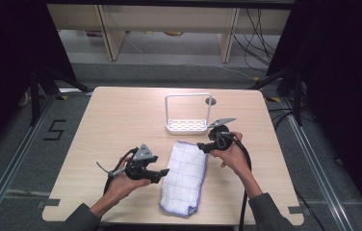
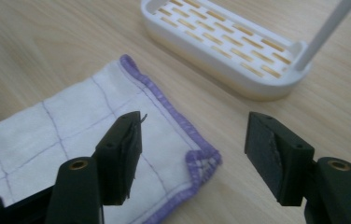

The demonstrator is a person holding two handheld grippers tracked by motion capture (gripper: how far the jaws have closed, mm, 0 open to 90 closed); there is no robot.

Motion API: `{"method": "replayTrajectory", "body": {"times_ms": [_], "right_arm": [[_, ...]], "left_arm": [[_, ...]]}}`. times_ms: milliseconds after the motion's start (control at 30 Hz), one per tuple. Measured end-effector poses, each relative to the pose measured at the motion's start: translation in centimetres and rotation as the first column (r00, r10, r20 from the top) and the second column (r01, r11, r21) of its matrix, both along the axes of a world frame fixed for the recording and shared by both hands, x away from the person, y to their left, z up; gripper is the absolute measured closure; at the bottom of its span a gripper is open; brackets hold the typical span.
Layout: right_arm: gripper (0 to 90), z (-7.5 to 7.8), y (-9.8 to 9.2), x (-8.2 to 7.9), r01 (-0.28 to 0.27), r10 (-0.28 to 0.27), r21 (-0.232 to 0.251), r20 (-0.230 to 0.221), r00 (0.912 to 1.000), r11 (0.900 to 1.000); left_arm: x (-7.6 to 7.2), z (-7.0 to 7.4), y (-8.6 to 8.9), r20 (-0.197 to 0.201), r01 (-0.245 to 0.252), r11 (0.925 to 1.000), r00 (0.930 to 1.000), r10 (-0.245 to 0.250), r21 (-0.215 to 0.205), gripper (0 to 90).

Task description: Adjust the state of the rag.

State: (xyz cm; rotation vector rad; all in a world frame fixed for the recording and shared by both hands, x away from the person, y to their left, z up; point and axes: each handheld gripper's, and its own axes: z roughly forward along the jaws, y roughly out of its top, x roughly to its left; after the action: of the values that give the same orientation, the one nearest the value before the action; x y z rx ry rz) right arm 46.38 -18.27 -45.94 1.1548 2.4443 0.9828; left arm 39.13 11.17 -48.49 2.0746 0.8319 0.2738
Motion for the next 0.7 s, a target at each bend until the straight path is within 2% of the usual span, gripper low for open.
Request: {"method": "replayTrajectory", "body": {"times_ms": [33, 67, 100, 133, 200, 233, 367, 400, 467, 500, 533, 567, 667, 700], "right_arm": [[37.7, 0.0, 0.0, 0.0, 0.000, 0.000, 0.000, 0.000, 1.0000, 1.000], [37.3, -0.2, -0.2, -0.1, 0.007, -0.007, 0.014, 0.004, 1.0000, 1.000], [36.8, -0.2, -0.4, -0.2, 0.013, -0.012, 0.009, -0.030, 0.9995, 1.000], [36.8, -0.2, -0.4, -0.2, 0.013, -0.012, 0.009, -0.030, 0.9995, 1.000], [36.7, -0.6, -0.4, -0.2, 0.022, -0.021, 0.023, -0.022, 0.9995, 1.000], [36.4, -0.8, -0.5, -0.2, 0.024, -0.024, 0.006, -0.046, 0.9987, 1.000], [36.4, -1.5, -0.5, -0.1, 0.021, -0.021, 0.001, -0.048, 0.9987, 1.000], [36.4, -1.5, -0.4, -0.1, 0.035, -0.035, -0.005, -0.060, 0.9976, 0.999], [36.5, -1.8, -0.3, 0.0, 0.037, -0.038, -0.010, -0.072, 0.9967, 0.999], [36.6, -2.2, -0.2, 0.2, 0.040, -0.040, 0.005, -0.053, 0.9978, 0.999], [36.6, -2.2, -0.2, 0.2, 0.040, -0.040, 0.005, -0.053, 0.9978, 0.999], [36.7, -2.1, -0.2, 0.2, 0.036, -0.037, -0.009, -0.071, 0.9968, 0.999], [37.0, -2.6, 0.1, 0.3, 0.042, -0.044, -0.022, -0.080, 0.9959, 0.999], [37.1, -2.6, 0.1, 0.3, 0.057, -0.061, -0.047, -0.079, 0.9950, 0.997]], "left_arm": [[0.0, 0.0, 0.0, 0.000, 0.000, 1.0000, 1.0000, 0.000, 0.000, 32.0], [0.6, -0.2, -0.1, 0.001, -0.014, 0.9999, 0.9999, 0.014, 0.002, 32.0], [1.8, -0.5, -0.3, -0.018, -0.030, 0.9996, 0.9994, 0.030, -0.004, 31.8], [1.8, -0.5, -0.3, -0.018, -0.030, 0.9996, 0.9994, 0.030, -0.004, 31.7], [2.8, -0.9, -0.6, -0.020, -0.058, 0.9983, 0.9982, 0.057, -0.001, 31.7], [3.3, -1.0, -0.7, -0.020, -0.061, 0.9982, 0.9980, 0.061, 0.004, 31.5], [5.0, -1.2, -1.1, -0.033, -0.073, 0.9973, 0.9968, 0.073, 0.008, 31.2], [5.4, -1.2, -1.2, -0.036, -0.083, 0.9965, 0.9960, 0.082, -0.009, 31.2], [6.5, -1.3, -1.8, -0.045, -0.076, 0.9971, 0.9961, 0.075, -0.011, 31.2], [6.9, -1.4, -2.1, -0.037, -0.091, 0.9957, 0.9953, 0.090, -0.021, 31.4], [6.9, -1.4, -2.1, -0.037, -0.091, 0.9957, 0.9953, 0.090, -0.021, 31.6], [7.2, -1.5, -2.3, -0.046, -0.092, 0.9956, 0.9948, 0.091, -0.020, 31.6], [8.3, -2.0, -2.9, -0.060, -0.081, 0.9964, 0.9951, 0.079, -0.024, 33.0], [8.8, -2.3, -3.2, -0.069, -0.080, 0.9964, 0.9945, 0.078, -0.028, 33.5]]}}
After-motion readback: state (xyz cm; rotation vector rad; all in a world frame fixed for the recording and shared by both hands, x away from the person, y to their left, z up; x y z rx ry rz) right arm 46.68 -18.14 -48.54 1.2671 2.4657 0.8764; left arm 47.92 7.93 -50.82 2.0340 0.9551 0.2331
